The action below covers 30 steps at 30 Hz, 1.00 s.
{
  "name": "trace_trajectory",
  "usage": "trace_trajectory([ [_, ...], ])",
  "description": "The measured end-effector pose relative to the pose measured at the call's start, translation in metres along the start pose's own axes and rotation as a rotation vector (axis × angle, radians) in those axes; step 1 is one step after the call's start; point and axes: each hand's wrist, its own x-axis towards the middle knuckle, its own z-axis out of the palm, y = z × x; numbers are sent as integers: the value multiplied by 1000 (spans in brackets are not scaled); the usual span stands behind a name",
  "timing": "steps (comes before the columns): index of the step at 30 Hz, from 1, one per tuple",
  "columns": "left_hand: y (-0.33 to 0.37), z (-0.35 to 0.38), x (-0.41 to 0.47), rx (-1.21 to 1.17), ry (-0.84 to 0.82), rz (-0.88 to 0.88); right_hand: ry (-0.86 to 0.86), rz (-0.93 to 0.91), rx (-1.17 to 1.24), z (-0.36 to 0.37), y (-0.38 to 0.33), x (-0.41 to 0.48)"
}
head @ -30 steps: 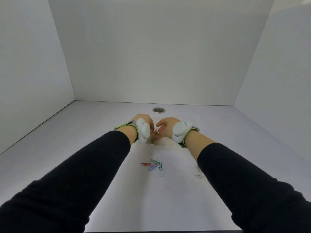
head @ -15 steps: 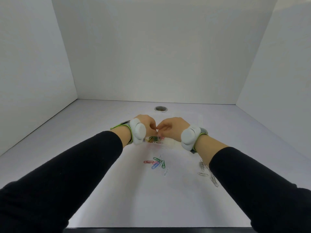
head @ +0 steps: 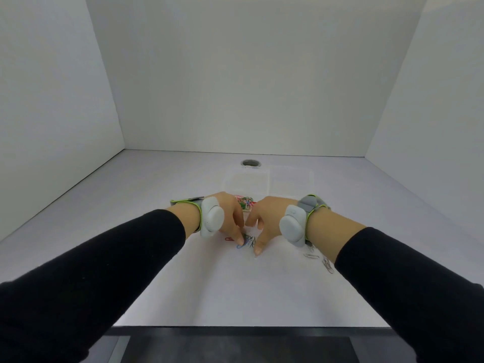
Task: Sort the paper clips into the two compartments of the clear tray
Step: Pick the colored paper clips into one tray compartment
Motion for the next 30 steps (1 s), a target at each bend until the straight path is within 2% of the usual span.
trace_trajectory([
  [4,2,4,-2,-22,-14,14,-59,28,-32,3,0,5],
  [12,1,10,2,-94,4,66,6,61,27,9,-2,11],
  [18,3,15,4,-148,-11,28,64,83,119,12,-3,8],
  [26,13,14,-1,-11,-55,25,-55,91,85,15,-7,10],
  [30,14,15,-3,0,-43,29,-36,102,84,16,-9,6],
])
